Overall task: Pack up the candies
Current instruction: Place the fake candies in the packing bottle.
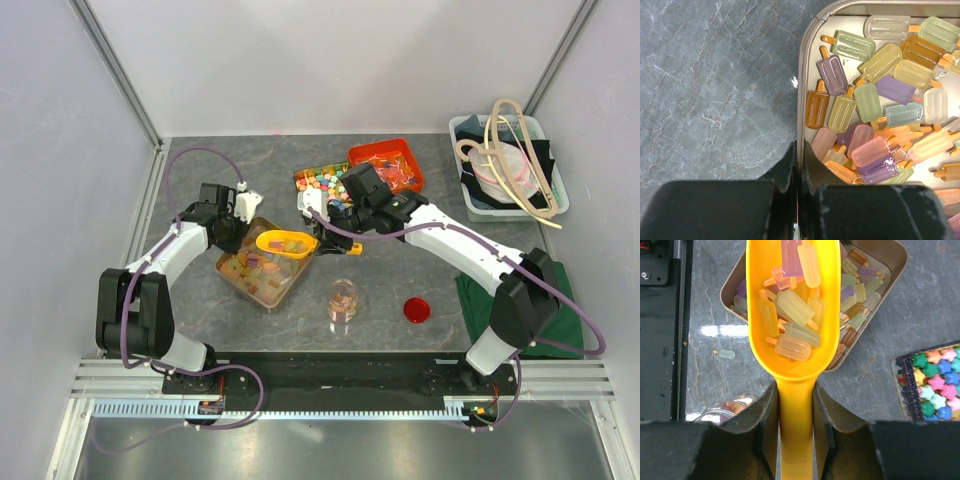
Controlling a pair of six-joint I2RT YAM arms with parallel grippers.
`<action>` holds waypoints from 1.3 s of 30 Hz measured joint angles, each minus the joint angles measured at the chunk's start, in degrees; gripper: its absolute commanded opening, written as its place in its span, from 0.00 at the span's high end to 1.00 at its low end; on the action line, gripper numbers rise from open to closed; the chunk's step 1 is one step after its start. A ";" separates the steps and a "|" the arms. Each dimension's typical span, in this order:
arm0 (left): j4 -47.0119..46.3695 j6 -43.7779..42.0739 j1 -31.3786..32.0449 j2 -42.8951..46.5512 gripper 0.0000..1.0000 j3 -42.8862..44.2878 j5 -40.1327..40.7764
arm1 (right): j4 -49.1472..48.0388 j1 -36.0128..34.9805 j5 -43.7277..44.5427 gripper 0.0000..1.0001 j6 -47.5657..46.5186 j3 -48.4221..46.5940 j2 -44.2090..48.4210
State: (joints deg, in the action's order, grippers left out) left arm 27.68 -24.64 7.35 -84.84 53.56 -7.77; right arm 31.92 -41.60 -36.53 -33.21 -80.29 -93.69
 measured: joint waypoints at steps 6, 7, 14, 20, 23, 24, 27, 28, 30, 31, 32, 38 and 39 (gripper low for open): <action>0.02 -0.02 0.00 0.00 0.98 0.17 -0.28 | 2.75 0.04 4.28 1.00 -3.13 -1.16 0.11; 0.00 -0.02 0.00 -0.04 0.98 0.17 -0.33 | 3.65 0.11 5.14 1.00 -3.96 -1.16 0.26; -0.35 -0.02 0.00 -1.99 0.98 0.15 -0.42 | 10.56 0.26 10.34 1.00 -8.33 -1.16 4.17; -1.31 -0.02 0.00 -2.40 0.98 -0.04 -1.49 | 14.64 0.92 12.59 1.00 -9.42 -0.52 10.05; -1.64 -0.02 0.00 -2.95 0.98 -0.11 -1.60 | 16.31 1.36 13.88 1.00 -9.64 1.01 13.03; -1.64 -0.02 0.00 -3.10 0.98 -0.13 -1.62 | 16.87 1.42 14.32 1.00 -9.68 1.57 13.94; -1.66 -0.02 0.00 -3.52 0.98 -0.13 -1.86 | 18.18 1.64 15.23 1.00 -9.68 3.28 16.41; -1.66 -0.02 0.00 -3.63 0.98 -0.13 -1.88 | 18.69 1.68 15.69 1.00 -9.68 4.22 17.59; -1.66 -0.02 0.00 -3.67 0.98 -0.13 -1.88 | 19.71 1.75 16.06 1.00 -9.64 5.38 19.32; -1.66 -0.04 0.00 -3.67 0.98 -0.13 -1.88 | 20.11 1.77 16.22 1.00 -9.64 6.01 20.26; -1.70 -0.04 0.00 -3.67 0.98 -0.13 -1.88 | 20.52 1.77 16.50 1.00 -9.62 6.58 21.18; -1.66 -0.13 0.00 -3.67 0.98 -0.13 -1.79 | 22.71 1.77 17.33 1.00 -9.53 10.45 27.10; -1.66 -0.20 0.00 -3.67 0.98 -0.13 -1.77 | 23.21 1.77 17.53 1.00 -9.53 11.23 28.15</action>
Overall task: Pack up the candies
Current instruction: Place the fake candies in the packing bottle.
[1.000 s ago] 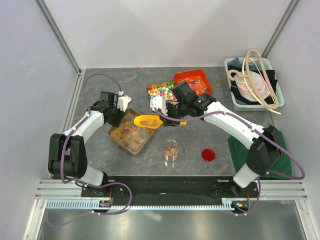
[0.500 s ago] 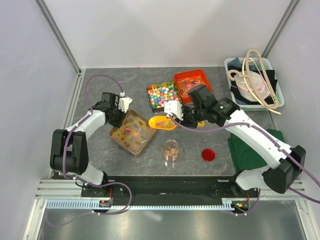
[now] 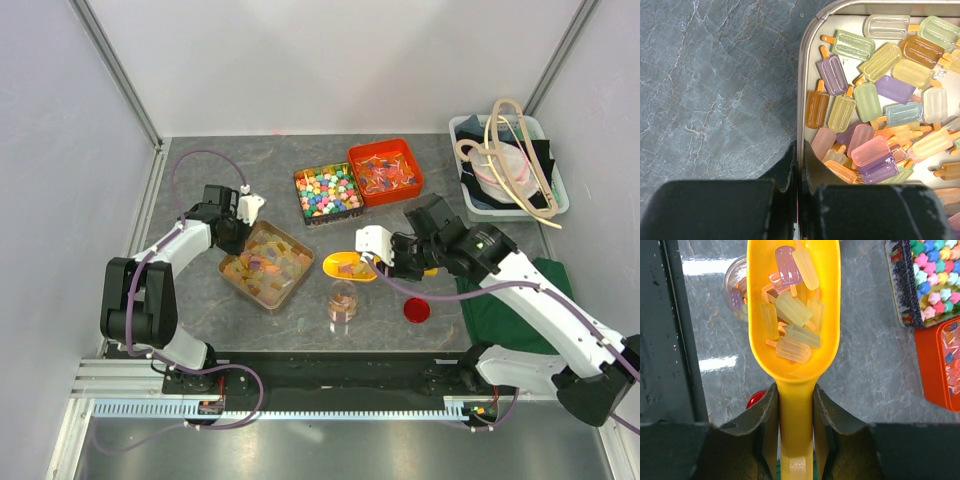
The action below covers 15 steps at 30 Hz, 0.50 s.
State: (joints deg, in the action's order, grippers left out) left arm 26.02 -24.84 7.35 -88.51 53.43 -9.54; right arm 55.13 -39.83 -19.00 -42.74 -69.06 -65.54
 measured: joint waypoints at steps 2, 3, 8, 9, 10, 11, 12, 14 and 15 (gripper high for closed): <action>0.00 -0.26 0.00 0.00 0.98 0.00 0.02 | 0.70 -0.02 0.50 1.00 -0.04 1.11 1.62; 0.02 -0.31 0.00 0.00 0.98 0.00 0.02 | 1.16 0.00 0.92 1.00 -0.11 1.79 2.47; 0.07 -0.33 0.00 0.00 0.98 0.00 0.04 | 4.00 -0.02 2.99 1.00 -0.85 4.55 5.51; 0.07 -0.33 0.00 -0.02 0.98 0.00 0.04 | 4.35 -0.02 3.52 1.00 -1.07 4.94 5.84; 0.07 -0.33 0.00 -0.02 0.98 0.00 0.04 | 4.76 -0.02 4.11 1.00 -1.25 5.20 5.99; 0.07 -0.33 0.00 -0.02 0.98 0.00 0.04 | 5.18 -0.02 4.72 1.00 -1.49 5.40 6.05; 0.07 -0.33 0.00 -0.04 0.98 0.00 0.04 | 5.51 -0.02 5.29 1.00 -1.68 5.49 6.05; 0.07 -0.33 0.00 -0.07 0.98 0.00 0.04 | 5.97 -0.02 6.51 1.00 -2.16 5.53 6.03; 0.07 -0.33 0.00 -0.07 0.98 0.00 0.04 | 6.12 -0.02 7.10 1.00 -2.36 5.53 6.03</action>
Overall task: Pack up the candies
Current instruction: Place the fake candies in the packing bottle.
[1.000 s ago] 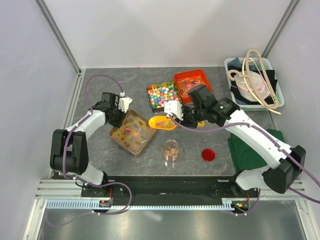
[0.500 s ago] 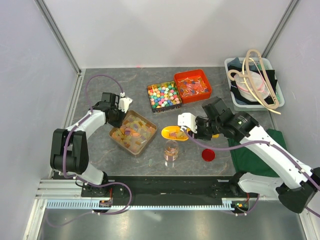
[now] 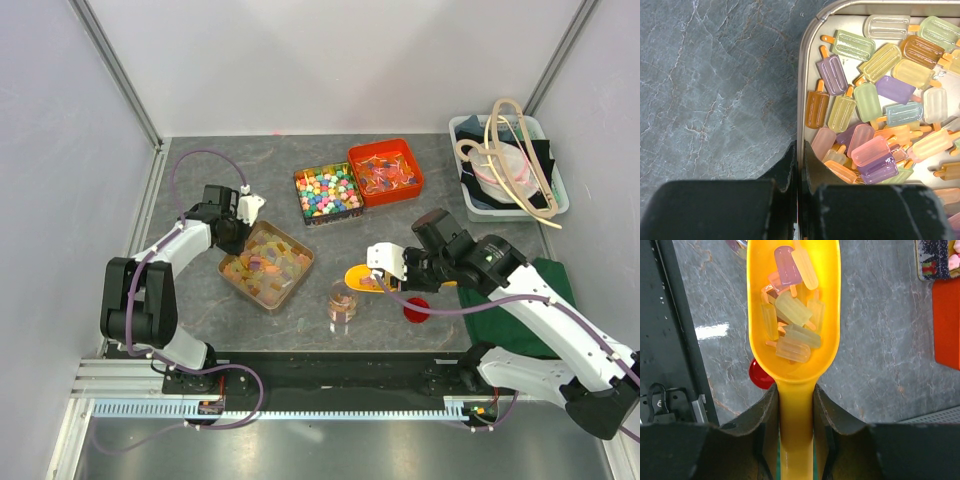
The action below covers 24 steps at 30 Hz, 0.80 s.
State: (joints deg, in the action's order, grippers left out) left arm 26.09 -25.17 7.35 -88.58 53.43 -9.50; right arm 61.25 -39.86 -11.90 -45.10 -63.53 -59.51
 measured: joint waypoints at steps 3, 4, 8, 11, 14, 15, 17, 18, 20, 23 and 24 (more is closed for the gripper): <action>0.00 0.00 0.00 0.00 0.98 0.00 0.00 | 0.35 -0.02 1.36 1.00 -0.63 0.00 -0.26; 0.00 0.00 0.00 0.00 0.98 0.00 0.00 | 0.50 -0.07 1.77 1.00 -0.79 -0.02 -0.52; 0.00 0.00 0.00 0.00 0.98 0.00 -0.04 | 0.83 -0.81 4.00 1.00 -1.27 -0.26 -2.40; -0.02 0.00 0.00 0.02 0.98 0.00 -0.09 | 1.18 -2.08 5.40 1.00 -1.31 -0.76 -3.54; -0.04 0.00 0.00 0.00 0.98 -0.04 -0.11 | 1.99 -3.43 6.64 1.00 -1.31 -2.08 -4.57; -0.04 0.00 0.00 0.00 0.98 -0.04 -0.09 | 2.23 -3.89 6.97 1.00 -1.31 -2.62 -4.87; -0.09 0.00 0.00 0.00 0.98 -0.15 -0.11 | 2.69 -4.57 7.63 1.00 -1.33 -3.65 -5.35; -0.09 0.00 0.00 0.00 0.98 -0.22 -0.11 | 2.99 -4.98 7.89 1.00 -1.33 -4.37 -5.64; -0.07 0.00 0.00 0.00 0.98 -0.37 -0.11 | 3.15 -5.53 8.35 1.00 -1.46 -5.31 -6.03; -0.13 0.00 0.00 0.00 0.98 -0.57 -0.11 | 3.30 -6.60 9.60 1.00 -1.75 -5.75 -6.25; -0.24 0.00 0.00 0.00 0.98 -0.68 -0.11 | 3.54 -6.97 9.86 1.00 -1.84 -5.75 -6.27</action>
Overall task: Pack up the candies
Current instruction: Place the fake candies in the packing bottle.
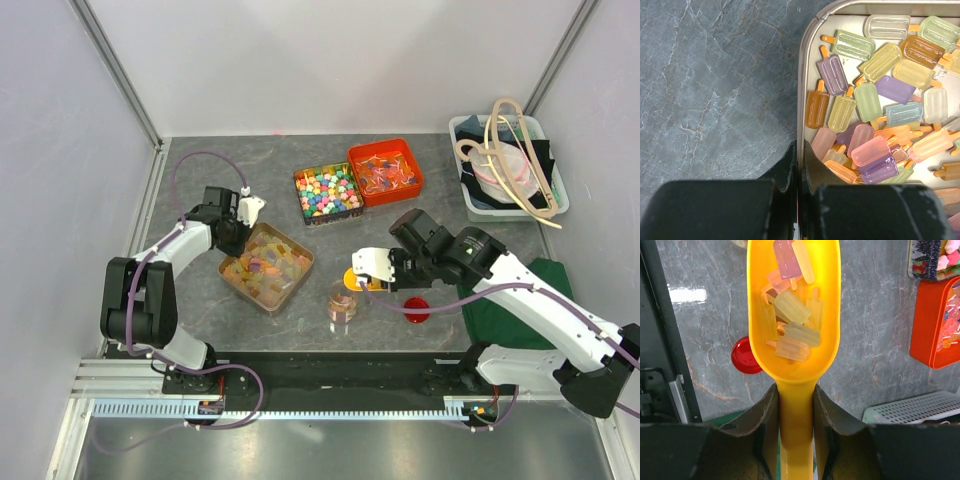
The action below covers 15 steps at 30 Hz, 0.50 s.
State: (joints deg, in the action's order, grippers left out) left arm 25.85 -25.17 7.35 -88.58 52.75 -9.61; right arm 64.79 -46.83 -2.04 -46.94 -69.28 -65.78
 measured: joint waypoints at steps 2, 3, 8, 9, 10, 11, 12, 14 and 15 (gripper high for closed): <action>-0.22 0.00 0.00 0.00 0.98 -0.33 0.00 | 0.66 -0.79 0.72 1.00 -0.17 0.00 -0.17; -0.24 0.00 0.00 0.00 0.98 -0.46 0.00 | 0.87 -1.18 0.98 1.00 -0.33 0.00 -0.31; -0.33 0.00 0.00 0.00 0.98 -0.66 0.00 | 1.97 -2.78 2.58 1.00 -0.90 0.00 -0.90; -0.44 0.00 0.00 0.00 0.98 -0.66 0.00 | 2.21 -3.17 2.97 1.00 -0.98 -0.04 -0.94; -0.46 0.00 0.00 0.00 0.98 -0.66 0.02 | 2.36 -3.43 3.30 1.00 -1.09 -0.11 -1.05; -0.46 0.00 0.00 0.00 0.98 -0.66 0.00 | 2.51 -3.76 3.58 1.00 -1.16 -0.22 -1.20; -0.50 0.00 0.00 0.00 0.98 -0.66 0.00 | 2.64 -4.07 3.91 1.00 -1.27 -0.31 -1.33; -0.52 0.00 0.00 0.00 0.98 -0.66 0.02 | 2.78 -4.59 4.72 1.00 -1.36 -0.33 -1.57; -0.55 0.00 0.00 0.00 0.98 -0.66 0.00 | 2.84 -4.87 5.14 1.00 -1.40 -0.33 -1.68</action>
State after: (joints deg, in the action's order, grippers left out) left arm 25.30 -25.17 7.35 -88.58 52.10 -9.61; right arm 67.64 -51.70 3.09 -48.34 -69.60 -67.46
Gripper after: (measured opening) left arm 0.033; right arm 0.347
